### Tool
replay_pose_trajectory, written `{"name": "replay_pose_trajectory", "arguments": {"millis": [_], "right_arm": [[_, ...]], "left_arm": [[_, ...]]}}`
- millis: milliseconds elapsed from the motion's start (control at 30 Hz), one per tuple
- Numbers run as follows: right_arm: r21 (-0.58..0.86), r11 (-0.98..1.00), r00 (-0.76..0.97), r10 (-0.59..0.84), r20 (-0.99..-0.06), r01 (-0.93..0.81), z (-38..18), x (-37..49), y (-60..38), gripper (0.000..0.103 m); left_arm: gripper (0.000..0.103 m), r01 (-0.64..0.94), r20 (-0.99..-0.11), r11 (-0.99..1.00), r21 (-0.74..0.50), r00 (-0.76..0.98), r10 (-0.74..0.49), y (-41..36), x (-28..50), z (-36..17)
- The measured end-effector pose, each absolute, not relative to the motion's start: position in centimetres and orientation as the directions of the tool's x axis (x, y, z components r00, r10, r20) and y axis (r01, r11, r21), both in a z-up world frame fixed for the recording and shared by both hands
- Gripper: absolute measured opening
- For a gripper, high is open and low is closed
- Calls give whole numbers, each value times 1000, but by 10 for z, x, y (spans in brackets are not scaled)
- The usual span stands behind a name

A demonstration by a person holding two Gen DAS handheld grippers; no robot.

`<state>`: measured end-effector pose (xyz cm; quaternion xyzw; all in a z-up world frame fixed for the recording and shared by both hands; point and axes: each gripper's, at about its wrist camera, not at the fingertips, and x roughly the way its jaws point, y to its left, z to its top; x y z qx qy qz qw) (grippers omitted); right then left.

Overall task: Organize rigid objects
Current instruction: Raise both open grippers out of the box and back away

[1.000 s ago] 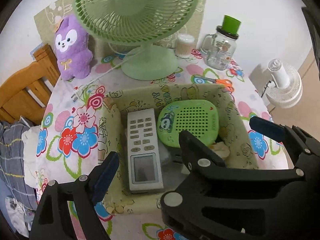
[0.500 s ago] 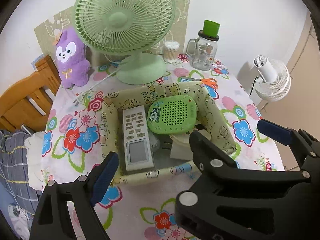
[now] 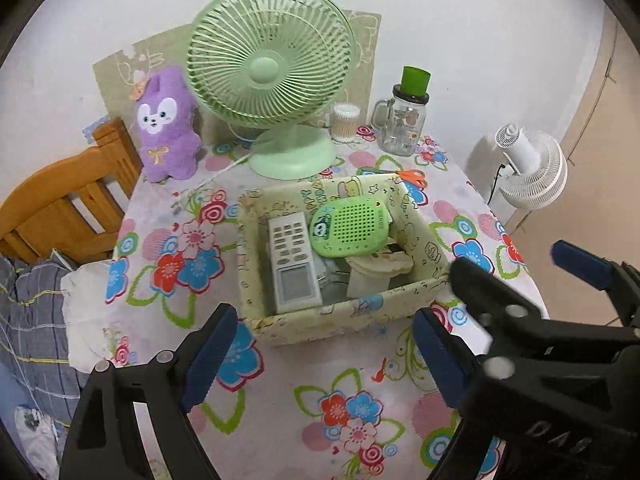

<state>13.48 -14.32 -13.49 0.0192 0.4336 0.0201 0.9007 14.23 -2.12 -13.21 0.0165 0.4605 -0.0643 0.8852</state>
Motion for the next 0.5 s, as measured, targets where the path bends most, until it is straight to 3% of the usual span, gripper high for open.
{"name": "replay_pose_trajectory", "arguments": {"millis": [500], "right_arm": [[93, 996, 655, 79, -751, -13, -100, 89, -162, 103]], "left_arm": [[91, 61, -760, 998, 4, 649, -37, 4, 95, -92]]}}
